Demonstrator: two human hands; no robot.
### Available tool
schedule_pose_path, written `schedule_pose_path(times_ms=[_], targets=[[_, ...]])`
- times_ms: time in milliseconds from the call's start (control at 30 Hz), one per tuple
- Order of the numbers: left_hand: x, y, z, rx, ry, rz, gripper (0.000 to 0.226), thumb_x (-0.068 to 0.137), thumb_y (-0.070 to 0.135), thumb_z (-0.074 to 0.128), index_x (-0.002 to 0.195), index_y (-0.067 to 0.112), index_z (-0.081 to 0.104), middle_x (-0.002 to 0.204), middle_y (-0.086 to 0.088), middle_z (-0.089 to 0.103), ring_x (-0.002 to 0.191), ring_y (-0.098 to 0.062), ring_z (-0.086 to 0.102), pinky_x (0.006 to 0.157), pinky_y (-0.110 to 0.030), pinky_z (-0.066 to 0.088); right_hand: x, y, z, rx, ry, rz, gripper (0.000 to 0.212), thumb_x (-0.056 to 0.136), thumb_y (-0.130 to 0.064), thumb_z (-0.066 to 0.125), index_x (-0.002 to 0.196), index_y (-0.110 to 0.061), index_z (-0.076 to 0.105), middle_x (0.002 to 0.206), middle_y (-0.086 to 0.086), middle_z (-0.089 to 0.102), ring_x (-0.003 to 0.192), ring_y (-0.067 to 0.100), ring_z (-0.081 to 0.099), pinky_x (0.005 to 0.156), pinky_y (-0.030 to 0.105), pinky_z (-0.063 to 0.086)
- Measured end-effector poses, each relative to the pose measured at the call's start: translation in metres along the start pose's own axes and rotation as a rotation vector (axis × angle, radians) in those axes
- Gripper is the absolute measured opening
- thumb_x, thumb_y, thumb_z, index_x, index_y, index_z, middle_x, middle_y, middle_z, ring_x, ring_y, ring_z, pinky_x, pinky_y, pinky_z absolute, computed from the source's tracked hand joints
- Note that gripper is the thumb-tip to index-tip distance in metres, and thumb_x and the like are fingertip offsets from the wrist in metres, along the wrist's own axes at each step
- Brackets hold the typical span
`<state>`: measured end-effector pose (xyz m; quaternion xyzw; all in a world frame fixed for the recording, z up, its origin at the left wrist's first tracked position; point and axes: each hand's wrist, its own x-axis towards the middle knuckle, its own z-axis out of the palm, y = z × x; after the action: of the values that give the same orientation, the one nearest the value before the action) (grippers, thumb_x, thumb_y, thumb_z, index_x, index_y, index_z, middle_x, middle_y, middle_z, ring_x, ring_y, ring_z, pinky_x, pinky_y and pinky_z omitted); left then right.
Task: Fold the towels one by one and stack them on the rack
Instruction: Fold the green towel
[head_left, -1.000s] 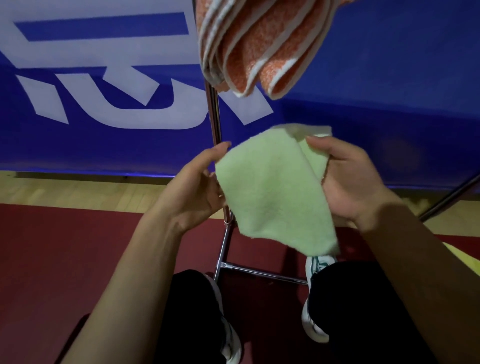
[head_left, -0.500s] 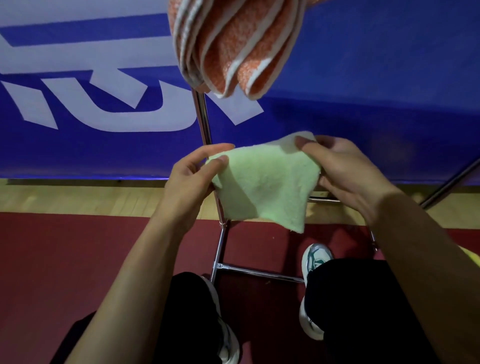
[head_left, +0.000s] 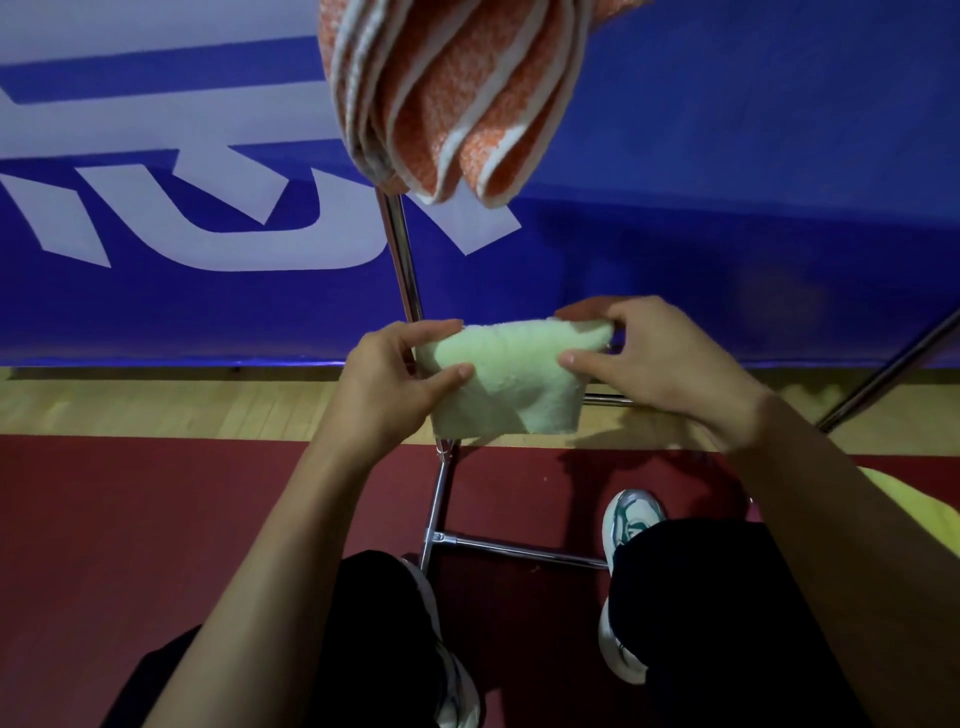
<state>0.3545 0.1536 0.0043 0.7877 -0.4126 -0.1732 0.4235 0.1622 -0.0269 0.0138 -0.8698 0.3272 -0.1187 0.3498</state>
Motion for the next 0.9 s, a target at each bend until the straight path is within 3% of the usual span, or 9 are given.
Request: schedule_pose_path(times_ms=[100,200,300,400,467,567,700,800,900], targets=[[0.002,-0.005,0.001,0.138,0.007,0.018,0.043,0.089,0.031,0.081,0.130,0.029,0.071,0.112,0.016,0.065,0.090,0.009,0.060,0.073,-0.007,0.051,0.001,0.000,0.006,-0.143,0.018,-0.036,0.043,0.088,-0.041,0.076,0.130,-0.032,0.068,0.123,-0.014,0.069,0.107,0.007,0.064,0.086,0.020,0.045],[0.002,-0.004,0.000,0.206,0.010,0.034,0.026,0.090,0.034,0.079,0.116,0.031,0.076,0.104,0.017,0.067,0.085,0.009,0.060,0.065,-0.003,0.047,0.004,0.000,0.008,-0.216,0.032,-0.047,0.037,0.089,-0.046,0.074,0.123,-0.031,0.070,0.113,-0.008,0.069,0.118,0.019,0.055,0.087,0.032,0.044],[0.001,-0.004,-0.001,0.270,0.007,0.050,0.012,0.091,0.036,0.077,0.097,0.040,0.067,0.095,0.016,0.061,0.083,0.005,0.057,0.068,-0.010,0.048,0.004,0.000,0.008,-0.265,0.021,-0.032,0.031,0.092,-0.046,0.070,0.118,-0.031,0.071,0.107,-0.007,0.058,0.118,0.020,0.043,0.081,0.033,0.036],[0.001,-0.010,-0.002,0.314,0.024,0.081,0.015,0.091,0.039,0.076,0.094,0.035,0.063,0.106,0.004,0.053,0.090,0.001,0.053,0.072,-0.015,0.045,0.003,0.000,0.010,-0.244,0.048,-0.035,0.027,0.093,-0.048,0.069,0.111,-0.029,0.071,0.114,-0.009,0.043,0.114,0.011,0.035,0.084,0.030,0.037],[0.002,-0.011,-0.005,0.277,0.032,0.092,0.017,0.092,0.039,0.075,0.096,0.026,0.064,0.115,0.002,0.049,0.096,0.001,0.052,0.075,-0.014,0.043,0.004,0.001,0.007,-0.195,0.047,-0.065,0.029,0.094,-0.050,0.066,0.110,-0.027,0.070,0.116,-0.012,0.048,0.109,0.009,0.046,0.085,0.026,0.041],[0.000,-0.004,-0.013,0.084,-0.043,0.031,0.024,0.097,0.043,0.068,0.099,0.019,0.067,0.099,0.006,0.065,0.079,0.002,0.062,0.063,-0.011,0.045,0.005,-0.003,-0.003,-0.071,-0.015,-0.071,0.019,0.099,-0.047,0.060,0.100,-0.028,0.066,0.091,-0.011,0.068,0.081,0.006,0.063,0.069,0.026,0.047],[-0.004,0.004,-0.013,-0.196,-0.056,0.018,0.040,0.101,0.050,0.061,0.105,0.011,0.065,0.089,0.005,0.068,0.078,-0.004,0.064,0.063,-0.015,0.049,0.002,-0.008,-0.006,0.147,0.044,-0.039,0.006,0.103,-0.032,0.056,0.105,-0.031,0.062,0.090,-0.006,0.069,0.082,0.010,0.064,0.070,0.027,0.047],[-0.007,0.012,-0.004,-0.331,0.004,-0.026,0.041,0.103,0.050,0.057,0.113,0.011,0.061,0.095,0.007,0.069,0.083,-0.006,0.069,0.068,-0.023,0.055,0.003,-0.012,0.000,0.393,0.132,0.027,0.016,0.103,-0.033,0.058,0.118,-0.027,0.062,0.101,-0.004,0.073,0.093,0.015,0.069,0.081,0.031,0.055],[-0.007,0.022,0.002,-0.498,0.092,-0.146,0.040,0.103,0.052,0.054,0.122,0.017,0.063,0.112,-0.003,0.073,0.097,-0.016,0.075,0.077,-0.030,0.063,0.009,-0.012,0.007,0.804,0.126,0.147,0.022,0.097,-0.045,0.066,0.105,-0.027,0.074,0.105,0.002,0.077,0.101,0.020,0.073,0.101,0.049,0.056]])
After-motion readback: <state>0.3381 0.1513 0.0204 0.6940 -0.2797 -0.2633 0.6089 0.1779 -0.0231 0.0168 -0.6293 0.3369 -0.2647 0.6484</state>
